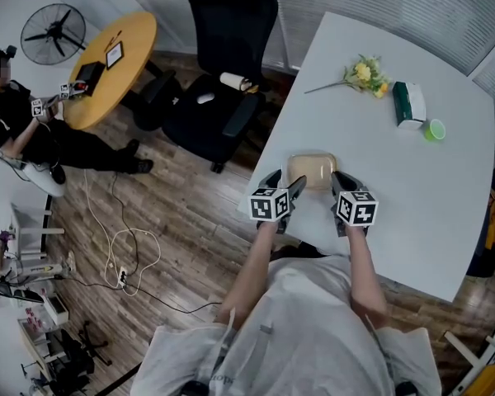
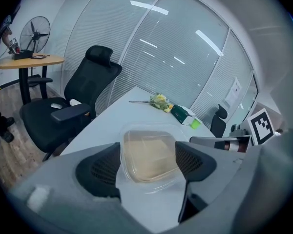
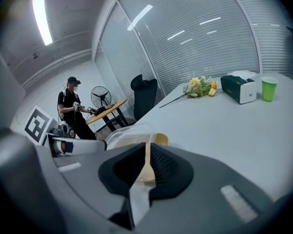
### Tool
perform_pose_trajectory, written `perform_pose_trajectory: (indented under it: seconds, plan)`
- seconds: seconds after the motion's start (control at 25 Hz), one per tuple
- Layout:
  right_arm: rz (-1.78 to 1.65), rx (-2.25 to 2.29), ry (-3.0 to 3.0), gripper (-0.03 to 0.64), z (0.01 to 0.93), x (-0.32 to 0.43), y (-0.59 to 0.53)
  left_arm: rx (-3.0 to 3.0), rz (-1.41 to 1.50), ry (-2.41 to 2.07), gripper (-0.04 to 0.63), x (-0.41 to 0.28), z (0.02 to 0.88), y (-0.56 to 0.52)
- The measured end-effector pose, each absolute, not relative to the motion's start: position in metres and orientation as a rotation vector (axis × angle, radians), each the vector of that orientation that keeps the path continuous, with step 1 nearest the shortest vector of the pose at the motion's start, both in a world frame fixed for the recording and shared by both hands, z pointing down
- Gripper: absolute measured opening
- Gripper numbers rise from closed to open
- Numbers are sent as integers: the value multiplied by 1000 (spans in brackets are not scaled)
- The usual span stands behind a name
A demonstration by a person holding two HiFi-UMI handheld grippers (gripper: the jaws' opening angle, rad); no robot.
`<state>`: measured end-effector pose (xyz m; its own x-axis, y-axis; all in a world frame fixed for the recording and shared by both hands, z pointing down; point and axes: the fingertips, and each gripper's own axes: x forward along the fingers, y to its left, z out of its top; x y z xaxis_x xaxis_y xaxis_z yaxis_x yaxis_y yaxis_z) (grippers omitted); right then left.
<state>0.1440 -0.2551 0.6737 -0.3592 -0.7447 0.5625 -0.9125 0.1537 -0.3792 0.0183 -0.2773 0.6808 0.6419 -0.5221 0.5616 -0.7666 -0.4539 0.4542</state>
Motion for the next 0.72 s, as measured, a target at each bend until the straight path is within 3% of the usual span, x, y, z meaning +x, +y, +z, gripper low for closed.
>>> perform_pose_trajectory:
  seconds: [0.72]
  plan:
    - [996, 1625, -2147, 23, 669, 152, -250, 2201, 439, -997, 350, 24, 664, -271]
